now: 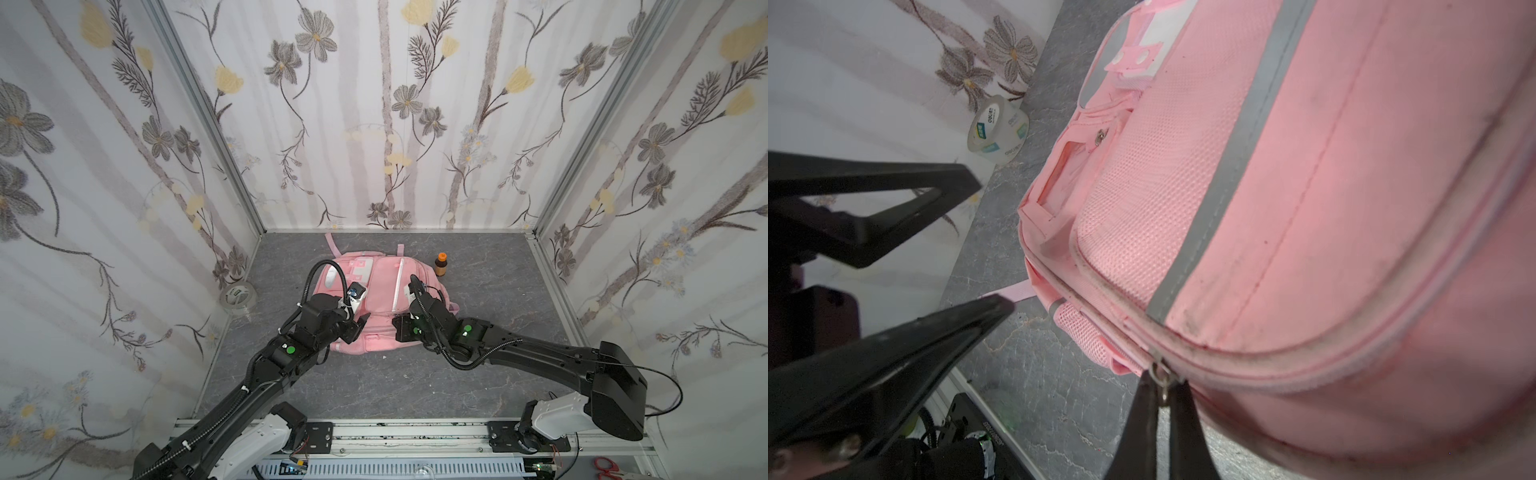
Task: Pack the student bag
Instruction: 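Pull the zipper pull along the bag's side toward its far end with the right gripper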
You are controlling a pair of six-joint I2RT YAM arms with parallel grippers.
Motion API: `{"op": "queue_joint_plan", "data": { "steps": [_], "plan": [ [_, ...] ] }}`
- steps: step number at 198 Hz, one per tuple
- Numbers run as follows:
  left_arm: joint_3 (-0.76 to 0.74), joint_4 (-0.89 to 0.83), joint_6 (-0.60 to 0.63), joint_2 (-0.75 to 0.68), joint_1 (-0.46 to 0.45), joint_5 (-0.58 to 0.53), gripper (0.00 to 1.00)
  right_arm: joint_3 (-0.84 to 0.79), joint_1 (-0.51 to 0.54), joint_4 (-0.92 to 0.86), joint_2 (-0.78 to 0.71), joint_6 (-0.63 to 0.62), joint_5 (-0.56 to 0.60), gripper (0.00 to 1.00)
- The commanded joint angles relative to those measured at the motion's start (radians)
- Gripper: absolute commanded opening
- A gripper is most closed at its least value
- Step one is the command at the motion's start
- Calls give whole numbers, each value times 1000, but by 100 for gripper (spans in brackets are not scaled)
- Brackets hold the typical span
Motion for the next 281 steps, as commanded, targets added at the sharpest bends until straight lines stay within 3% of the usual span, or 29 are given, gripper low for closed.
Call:
{"op": "queue_joint_plan", "data": {
  "steps": [1,82,118,145,233,257,281],
  "plan": [
    [22,95,141,52,1,176,60,4,-14,25,-19,-119,-81,0],
    [86,29,305,174,5,366,53,27,-66,-14,-61,-211,-158,0],
    [85,67,307,214,5,328,29,31,-71,-22,-71,-224,-174,0],
    [57,95,317,197,7,293,0,26,-86,-33,-85,-211,-183,0],
    [-55,120,287,5,101,209,0,-39,-177,-193,-162,-213,-138,0],
    [-70,104,283,-41,135,195,0,-43,-253,-230,-172,-225,-123,0],
    [-57,53,283,-61,149,166,0,-6,-259,-226,-145,-244,-173,0]
  ]
}}
